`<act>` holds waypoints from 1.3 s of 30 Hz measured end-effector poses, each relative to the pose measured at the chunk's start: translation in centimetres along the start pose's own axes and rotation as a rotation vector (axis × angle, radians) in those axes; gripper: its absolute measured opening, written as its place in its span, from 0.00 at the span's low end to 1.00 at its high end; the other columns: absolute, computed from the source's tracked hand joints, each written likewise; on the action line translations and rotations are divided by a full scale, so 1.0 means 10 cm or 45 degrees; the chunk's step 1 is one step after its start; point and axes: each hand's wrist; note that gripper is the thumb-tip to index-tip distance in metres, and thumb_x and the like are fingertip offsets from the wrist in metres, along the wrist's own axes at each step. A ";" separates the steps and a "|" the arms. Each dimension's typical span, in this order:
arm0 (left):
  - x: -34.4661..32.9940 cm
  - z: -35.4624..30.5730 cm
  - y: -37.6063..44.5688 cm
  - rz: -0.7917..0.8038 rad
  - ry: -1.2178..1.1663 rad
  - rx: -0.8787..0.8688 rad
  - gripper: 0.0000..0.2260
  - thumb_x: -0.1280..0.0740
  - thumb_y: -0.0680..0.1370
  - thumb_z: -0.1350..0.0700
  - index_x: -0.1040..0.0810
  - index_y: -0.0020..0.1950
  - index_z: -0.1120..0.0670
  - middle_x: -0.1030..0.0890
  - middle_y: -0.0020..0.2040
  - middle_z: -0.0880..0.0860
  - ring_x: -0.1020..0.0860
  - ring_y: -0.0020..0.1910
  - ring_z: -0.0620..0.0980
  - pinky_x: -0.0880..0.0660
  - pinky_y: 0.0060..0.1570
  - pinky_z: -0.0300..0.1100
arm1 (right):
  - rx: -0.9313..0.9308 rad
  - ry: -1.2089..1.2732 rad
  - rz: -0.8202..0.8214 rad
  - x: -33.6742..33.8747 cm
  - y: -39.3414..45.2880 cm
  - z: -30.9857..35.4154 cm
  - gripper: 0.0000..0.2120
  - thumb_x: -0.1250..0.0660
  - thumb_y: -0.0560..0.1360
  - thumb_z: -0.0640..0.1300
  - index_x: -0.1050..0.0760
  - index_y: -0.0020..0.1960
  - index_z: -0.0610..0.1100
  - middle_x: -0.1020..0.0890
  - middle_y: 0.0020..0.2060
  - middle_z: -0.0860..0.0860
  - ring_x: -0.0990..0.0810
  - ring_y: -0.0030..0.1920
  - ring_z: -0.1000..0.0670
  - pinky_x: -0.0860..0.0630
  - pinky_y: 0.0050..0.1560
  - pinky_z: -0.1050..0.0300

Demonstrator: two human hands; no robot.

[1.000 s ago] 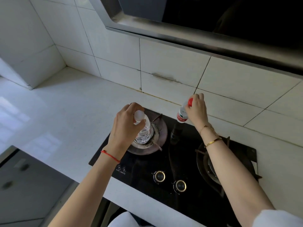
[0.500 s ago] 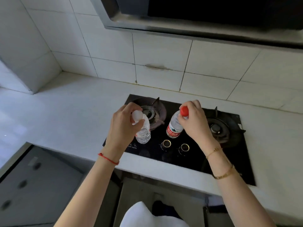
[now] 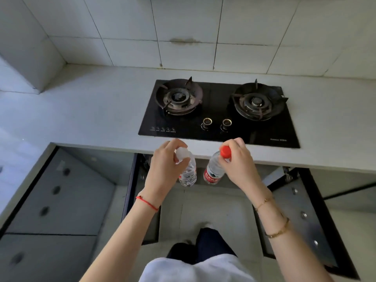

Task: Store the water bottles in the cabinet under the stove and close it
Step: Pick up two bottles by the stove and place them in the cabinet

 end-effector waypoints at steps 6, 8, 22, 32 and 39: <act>-0.41 0.18 -0.45 0.121 -0.048 0.082 0.12 0.28 0.72 0.59 0.24 0.52 0.49 0.22 0.49 0.45 0.24 0.41 0.42 0.27 0.39 0.33 | -0.089 0.018 0.078 -0.25 -0.43 -0.29 0.08 0.32 0.75 0.40 0.26 0.53 0.39 0.28 0.54 0.48 0.29 0.45 0.53 0.36 0.40 0.72; -0.60 0.25 -0.53 0.151 -0.045 0.130 0.12 0.29 0.73 0.59 0.25 0.52 0.47 0.23 0.50 0.46 0.25 0.43 0.44 0.25 0.40 0.37 | -0.121 -0.006 0.113 -0.34 -0.50 -0.43 0.08 0.32 0.76 0.41 0.26 0.52 0.40 0.29 0.53 0.50 0.29 0.44 0.53 0.37 0.38 0.71; -2.23 1.23 -0.35 0.175 -0.070 0.345 0.09 0.31 0.73 0.61 0.25 0.49 0.50 0.23 0.49 0.48 0.25 0.44 0.49 0.27 0.43 0.40 | -0.237 -0.022 0.376 -1.55 -0.29 -1.69 0.05 0.33 0.75 0.38 0.28 0.50 0.41 0.29 0.54 0.47 0.23 0.43 0.45 0.25 0.40 0.52; -3.74 2.86 0.22 0.217 0.049 0.238 0.10 0.31 0.72 0.62 0.23 0.52 0.54 0.21 0.49 0.53 0.22 0.43 0.52 0.27 0.41 0.42 | -0.185 -0.118 0.325 -3.36 0.22 -3.00 0.10 0.33 0.76 0.40 0.26 0.56 0.39 0.28 0.59 0.44 0.21 0.51 0.41 0.22 0.47 0.52; -4.67 3.94 0.49 0.195 0.033 0.147 0.11 0.28 0.71 0.64 0.21 0.51 0.56 0.17 0.47 0.55 0.19 0.45 0.52 0.21 0.44 0.45 | -0.115 -0.124 0.277 -4.52 0.47 -3.70 0.12 0.33 0.75 0.39 0.25 0.56 0.35 0.26 0.56 0.40 0.19 0.47 0.36 0.20 0.47 0.48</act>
Point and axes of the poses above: each hand's wrist, its own y-axis towards the middle knuckle, its own x-axis out of the back of the hand, z = x × y
